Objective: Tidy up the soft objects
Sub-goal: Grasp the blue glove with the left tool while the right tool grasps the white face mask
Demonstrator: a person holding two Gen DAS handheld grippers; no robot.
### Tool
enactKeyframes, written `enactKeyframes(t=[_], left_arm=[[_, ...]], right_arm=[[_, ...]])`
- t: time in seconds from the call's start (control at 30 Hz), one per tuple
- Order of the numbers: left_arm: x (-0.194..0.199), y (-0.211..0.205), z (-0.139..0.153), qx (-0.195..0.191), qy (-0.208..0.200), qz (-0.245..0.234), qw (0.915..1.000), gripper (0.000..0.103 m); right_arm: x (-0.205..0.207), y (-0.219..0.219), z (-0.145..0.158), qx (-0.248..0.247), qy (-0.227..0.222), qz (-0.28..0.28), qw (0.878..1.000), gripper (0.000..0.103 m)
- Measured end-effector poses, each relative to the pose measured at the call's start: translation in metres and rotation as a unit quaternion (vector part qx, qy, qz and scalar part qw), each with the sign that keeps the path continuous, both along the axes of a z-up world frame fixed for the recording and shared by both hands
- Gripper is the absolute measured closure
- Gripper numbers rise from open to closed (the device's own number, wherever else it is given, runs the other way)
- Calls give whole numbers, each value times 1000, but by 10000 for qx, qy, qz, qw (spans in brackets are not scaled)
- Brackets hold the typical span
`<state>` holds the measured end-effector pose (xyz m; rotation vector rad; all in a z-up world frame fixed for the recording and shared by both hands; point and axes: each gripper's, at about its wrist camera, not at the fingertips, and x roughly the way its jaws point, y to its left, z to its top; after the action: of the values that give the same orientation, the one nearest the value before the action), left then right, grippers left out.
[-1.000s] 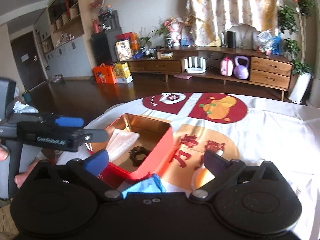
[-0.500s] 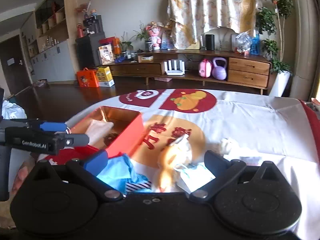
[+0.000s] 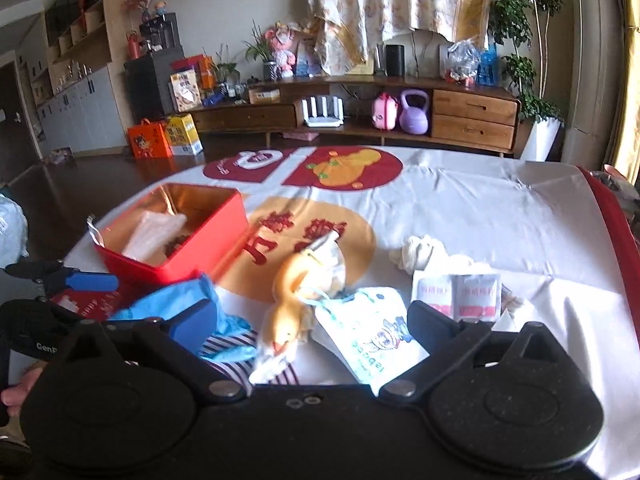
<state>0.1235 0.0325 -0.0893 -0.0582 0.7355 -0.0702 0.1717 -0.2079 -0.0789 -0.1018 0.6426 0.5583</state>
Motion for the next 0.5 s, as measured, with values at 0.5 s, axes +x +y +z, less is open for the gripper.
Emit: enactKeyframes(t=[0.5], left_arm=[[24, -12, -44, 398, 293, -205, 9986, 1]], right_arm=[[42, 18, -66, -590, 363, -273, 9972, 23]])
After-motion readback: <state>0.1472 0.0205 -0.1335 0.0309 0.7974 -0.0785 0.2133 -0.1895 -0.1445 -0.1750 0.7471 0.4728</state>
